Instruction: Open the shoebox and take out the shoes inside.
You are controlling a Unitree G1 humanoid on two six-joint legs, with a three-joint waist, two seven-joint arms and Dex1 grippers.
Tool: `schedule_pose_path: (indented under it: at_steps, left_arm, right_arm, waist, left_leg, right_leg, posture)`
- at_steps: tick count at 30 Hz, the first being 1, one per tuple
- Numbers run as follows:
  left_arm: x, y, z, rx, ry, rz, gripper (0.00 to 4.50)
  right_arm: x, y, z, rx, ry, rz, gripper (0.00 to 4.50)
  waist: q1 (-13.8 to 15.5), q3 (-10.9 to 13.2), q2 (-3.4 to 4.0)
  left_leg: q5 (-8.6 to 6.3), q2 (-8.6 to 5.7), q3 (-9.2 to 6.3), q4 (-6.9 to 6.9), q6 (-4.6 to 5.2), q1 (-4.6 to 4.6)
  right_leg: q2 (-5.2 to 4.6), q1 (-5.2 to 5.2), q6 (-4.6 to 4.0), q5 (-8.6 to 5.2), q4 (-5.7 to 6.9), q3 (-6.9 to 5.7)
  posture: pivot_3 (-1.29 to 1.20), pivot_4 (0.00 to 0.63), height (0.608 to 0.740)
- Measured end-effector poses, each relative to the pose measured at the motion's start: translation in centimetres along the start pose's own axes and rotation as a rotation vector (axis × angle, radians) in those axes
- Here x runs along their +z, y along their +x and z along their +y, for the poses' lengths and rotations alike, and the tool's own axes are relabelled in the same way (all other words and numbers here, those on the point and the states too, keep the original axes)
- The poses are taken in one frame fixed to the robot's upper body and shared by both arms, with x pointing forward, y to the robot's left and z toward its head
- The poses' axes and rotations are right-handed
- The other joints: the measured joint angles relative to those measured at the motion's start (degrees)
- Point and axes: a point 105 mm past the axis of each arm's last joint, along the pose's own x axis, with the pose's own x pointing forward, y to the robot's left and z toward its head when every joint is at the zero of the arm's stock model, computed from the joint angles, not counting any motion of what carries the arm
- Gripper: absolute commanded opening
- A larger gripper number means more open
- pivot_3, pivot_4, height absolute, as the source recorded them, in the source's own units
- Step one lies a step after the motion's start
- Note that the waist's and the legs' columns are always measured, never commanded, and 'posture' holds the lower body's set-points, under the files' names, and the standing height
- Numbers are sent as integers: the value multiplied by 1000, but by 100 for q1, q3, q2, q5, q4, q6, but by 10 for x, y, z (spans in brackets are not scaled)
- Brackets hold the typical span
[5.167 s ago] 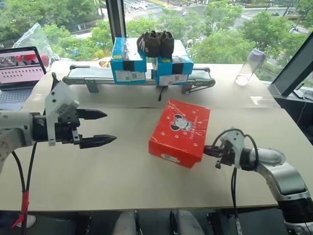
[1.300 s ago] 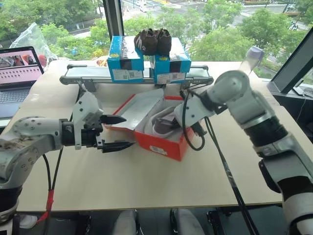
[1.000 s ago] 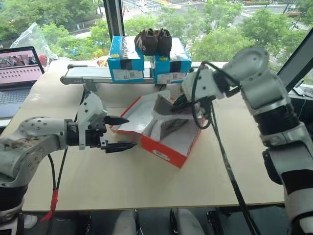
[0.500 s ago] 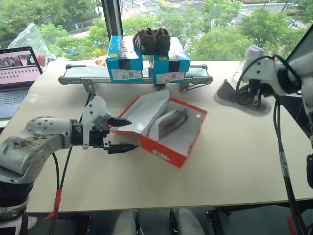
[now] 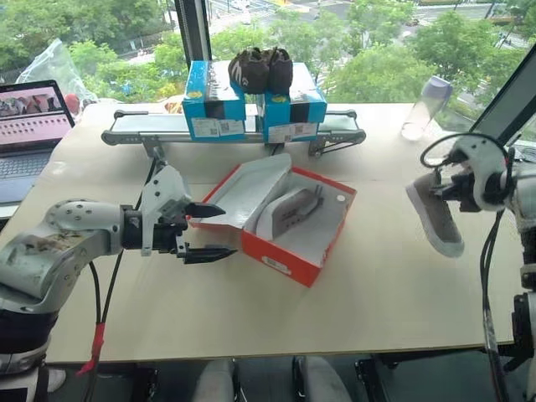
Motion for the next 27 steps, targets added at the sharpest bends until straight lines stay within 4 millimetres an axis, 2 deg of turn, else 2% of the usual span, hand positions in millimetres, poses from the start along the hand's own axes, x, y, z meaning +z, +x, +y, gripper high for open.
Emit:
schedule_pose_path:
  at_steps: [2,4,6,8,15,17,19,21,23,25,27]
  left_arm:
    - [0,0,0,2,1,2,4500]
    - [0,0,0,3,1,3,4500]
    - [0,0,1,4,2,4,4500]
    - [-1,0,1,5,2,4,4500]
    - [-1,0,0,6,2,8,4500]
    - [-1,-1,0,8,2,9,4500]
    - [-2,-2,1,12,2,15,4500]
    - [-2,-4,2,20,2,23,4500]
    - [-1,-4,1,19,10,22,4500]
    - [-1,-4,1,19,11,22,4500]
    - [-2,-5,1,22,7,26,4500]
  right_arm:
    - [-10,4,1,-7,3,28,30]
    - [-13,5,0,-16,3,36,682]
    - [-13,5,-1,-24,1,35,1110]
    - [-12,5,-1,-31,1,33,1809]
    - [28,-7,2,-35,-41,-86,4257]
    - [40,-12,3,-48,-56,-119,4392]
    - [65,-16,13,-32,-35,-189,4392]
    - [108,-23,46,130,157,-341,4392]
    - [146,-36,86,306,278,-438,4392]
    - [162,-43,109,409,404,-434,4392]
    - [166,-37,125,517,552,-435,4392]
  waist:
    - [0,0,0]
    - [-13,0,0]
    - [-31,0,0]
    - [-32,0,0]
    - [-29,1,0]
    - [-20,1,0]
    - [-52,1,0]
    - [-143,1,0]
    - [-186,1,1]
    - [-149,0,0]
    - [-60,-7,-12]
  left_leg:
    - [1,-2,1,0,2,0]
    - [3,-3,2,0,5,1]
    - [4,-3,2,0,7,3]
    - [6,-3,2,0,9,4]
    - [7,-4,3,0,11,4]
    - [7,-4,4,0,10,3]
    - [7,-2,8,0,10,3]
    - [7,4,7,1,11,6]
    - [7,19,-9,0,11,8]
    - [7,32,-22,0,10,7]
    - [7,34,-32,0,9,5]
  right_leg:
    - [0,0,1,-1,-1,3]
    - [0,0,-1,-1,-1,8]
    - [1,0,-2,-1,-1,11]
    - [2,1,-2,-1,0,11]
    - [2,0,-3,0,-1,16]
    - [2,-1,-3,0,-2,16]
    - [3,-4,-3,1,-2,20]
    - [13,-5,8,16,5,30]
    - [49,-5,24,41,7,44]
    - [68,-5,14,42,8,38]
    - [70,4,2,37,3,25]
  posture:
    - [0,150,740]
    - [0,150,740]
    - [0,150,740]
    - [0,150,740]
    - [0,150,740]
    - [0,150,740]
    - [0,150,740]
    - [0,150,740]
    - [0,150,740]
    - [0,150,740]
    - [0,150,740]
